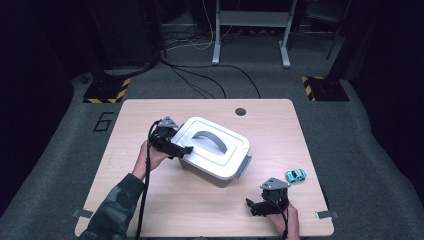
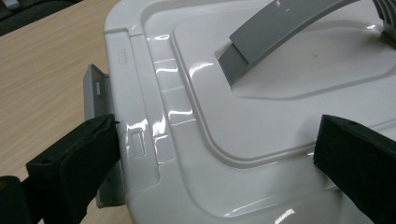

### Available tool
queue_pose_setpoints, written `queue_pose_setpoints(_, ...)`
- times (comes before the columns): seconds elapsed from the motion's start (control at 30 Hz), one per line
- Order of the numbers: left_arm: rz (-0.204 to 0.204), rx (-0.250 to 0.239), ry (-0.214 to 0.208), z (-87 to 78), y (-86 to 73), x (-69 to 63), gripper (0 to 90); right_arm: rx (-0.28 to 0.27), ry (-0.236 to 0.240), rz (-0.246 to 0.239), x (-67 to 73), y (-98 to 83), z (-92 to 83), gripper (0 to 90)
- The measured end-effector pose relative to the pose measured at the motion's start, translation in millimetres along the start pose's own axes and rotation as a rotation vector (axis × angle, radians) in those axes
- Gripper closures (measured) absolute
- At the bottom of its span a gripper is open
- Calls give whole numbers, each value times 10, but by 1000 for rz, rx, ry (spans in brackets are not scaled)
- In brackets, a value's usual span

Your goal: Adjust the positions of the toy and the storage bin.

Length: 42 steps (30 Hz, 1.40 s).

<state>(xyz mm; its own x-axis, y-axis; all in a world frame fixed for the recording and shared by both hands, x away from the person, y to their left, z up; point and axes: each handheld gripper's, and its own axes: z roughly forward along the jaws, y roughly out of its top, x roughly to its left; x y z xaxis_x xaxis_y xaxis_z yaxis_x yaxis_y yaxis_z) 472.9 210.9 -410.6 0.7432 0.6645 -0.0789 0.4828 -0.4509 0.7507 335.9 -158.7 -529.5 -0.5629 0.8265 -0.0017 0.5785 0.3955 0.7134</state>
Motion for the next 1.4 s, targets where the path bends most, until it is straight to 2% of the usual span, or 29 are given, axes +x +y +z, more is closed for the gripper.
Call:
queue_pose_setpoints(0.43, 13, 7, -8, 122, 99, -141, 2, 2, -6, -1, -40, -53, -56, 5)
queue_pose_setpoints(0.77, 22, 10, -33, 218, 172, -246, 2, 2, -10, 3, -35, -56, -58, 4)
queue_pose_setpoints(1.13, 40, 16, -39, 267, 220, -287, 2, 1, -11, 4, -49, -74, -76, 5)
queue_pose_setpoints(1.4, 36, 11, -51, 302, 235, -303, 2, -3, -15, 15, -54, -87, -87, 5)
